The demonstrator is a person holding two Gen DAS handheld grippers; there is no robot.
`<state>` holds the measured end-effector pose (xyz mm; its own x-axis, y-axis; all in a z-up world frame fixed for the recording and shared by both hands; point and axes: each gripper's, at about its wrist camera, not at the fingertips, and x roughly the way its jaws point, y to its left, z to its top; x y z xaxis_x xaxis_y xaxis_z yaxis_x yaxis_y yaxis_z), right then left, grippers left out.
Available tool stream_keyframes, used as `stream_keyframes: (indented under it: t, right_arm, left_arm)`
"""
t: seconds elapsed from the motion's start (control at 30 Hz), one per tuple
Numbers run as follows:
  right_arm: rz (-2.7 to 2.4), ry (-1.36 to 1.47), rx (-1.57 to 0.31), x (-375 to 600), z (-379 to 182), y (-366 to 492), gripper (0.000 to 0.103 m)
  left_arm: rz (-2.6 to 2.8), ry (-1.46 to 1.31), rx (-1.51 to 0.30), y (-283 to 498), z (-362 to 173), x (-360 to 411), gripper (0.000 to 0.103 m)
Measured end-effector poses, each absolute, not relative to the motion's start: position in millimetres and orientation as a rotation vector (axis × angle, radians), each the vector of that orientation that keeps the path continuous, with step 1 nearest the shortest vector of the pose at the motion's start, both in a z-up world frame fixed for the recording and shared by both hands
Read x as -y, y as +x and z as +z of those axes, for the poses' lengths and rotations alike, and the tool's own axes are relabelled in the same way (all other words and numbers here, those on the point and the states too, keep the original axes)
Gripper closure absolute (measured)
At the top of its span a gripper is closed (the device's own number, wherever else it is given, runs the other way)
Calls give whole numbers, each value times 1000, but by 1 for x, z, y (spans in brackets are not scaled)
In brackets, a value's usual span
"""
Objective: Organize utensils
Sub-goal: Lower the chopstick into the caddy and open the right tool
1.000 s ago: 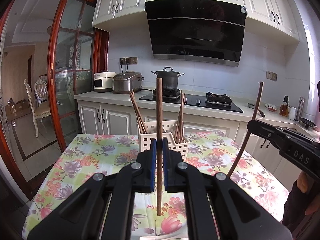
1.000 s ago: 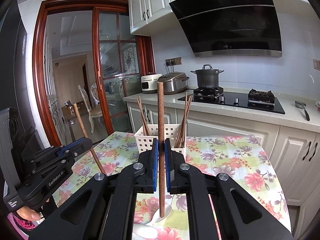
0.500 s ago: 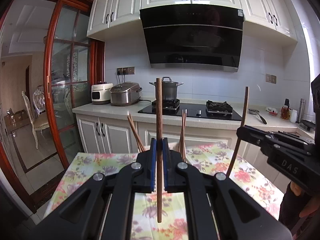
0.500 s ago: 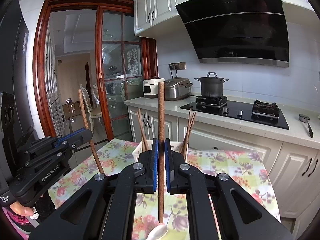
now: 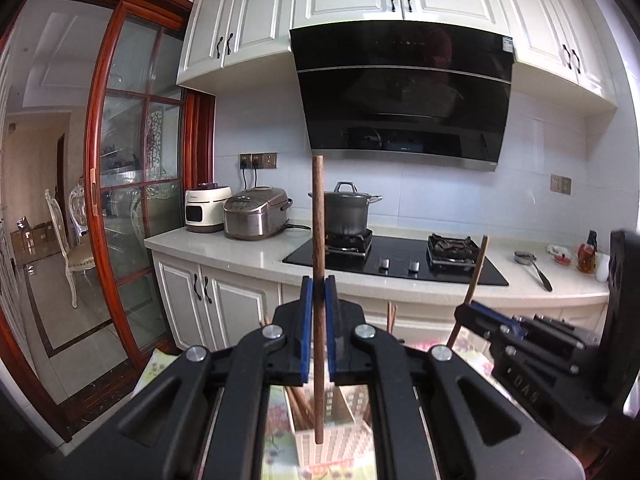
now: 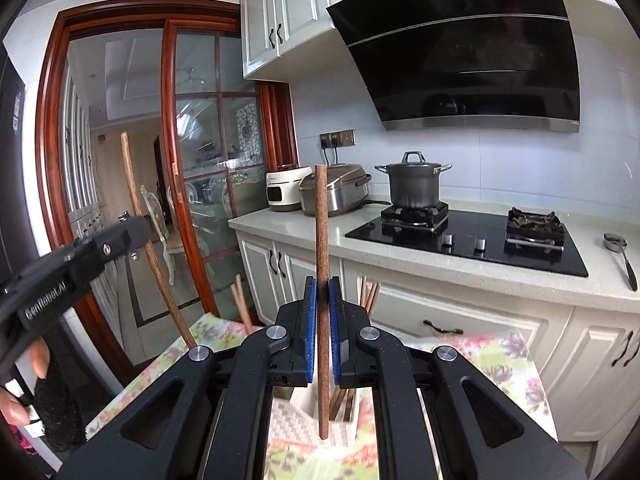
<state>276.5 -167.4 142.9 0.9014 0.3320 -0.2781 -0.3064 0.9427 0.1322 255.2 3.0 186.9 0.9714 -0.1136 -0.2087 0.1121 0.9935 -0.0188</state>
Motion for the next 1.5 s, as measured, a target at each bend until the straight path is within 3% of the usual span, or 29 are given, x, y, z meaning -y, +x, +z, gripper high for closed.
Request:
stream_keyframes:
  t: [0.2,0.43,0.53,0.6,0.67,0.83,0.9,1.0,1.1,1.5]
  right_arm:
    - [334,77,-325,157,136,308,96]
    - [342,78,-432,145,96,336,96]
    - [331,93,-487,146,75,349,89]
    - [329,110,-516,150,64,355,83]
    - [326,127,-525,155,56,357,70]
    - [314,135,-532,165,44,350,69]
    - [317,142,-533,170,41,343,69]
    - [319,146,-520,178,36,321,69]
    - [314,167,-509,188,26,294,69]
    - [303,224,-537,216,-22,188,69]
  left_arm:
    - [-109,-29,-238,295,185,-5,97]
    - [-119,-48,-360,327,135,-10,97]
    - [-110,-60,-408,337,113,-16,96]
    - [-100,-62,-422,339,103,-22,89]
    - [-91,-62,-423,338,99,-26,84]
    - [-63,-65,-413,325,90,-38,67]
    - [-48,-65,-405,312,86,-40,44]
    - [-52,-60,-407,293,75,-43,29]
    - [-67,-68,-424,268,56,-46,24]
    - [-81,-46,-501,180,-10,-29,24]
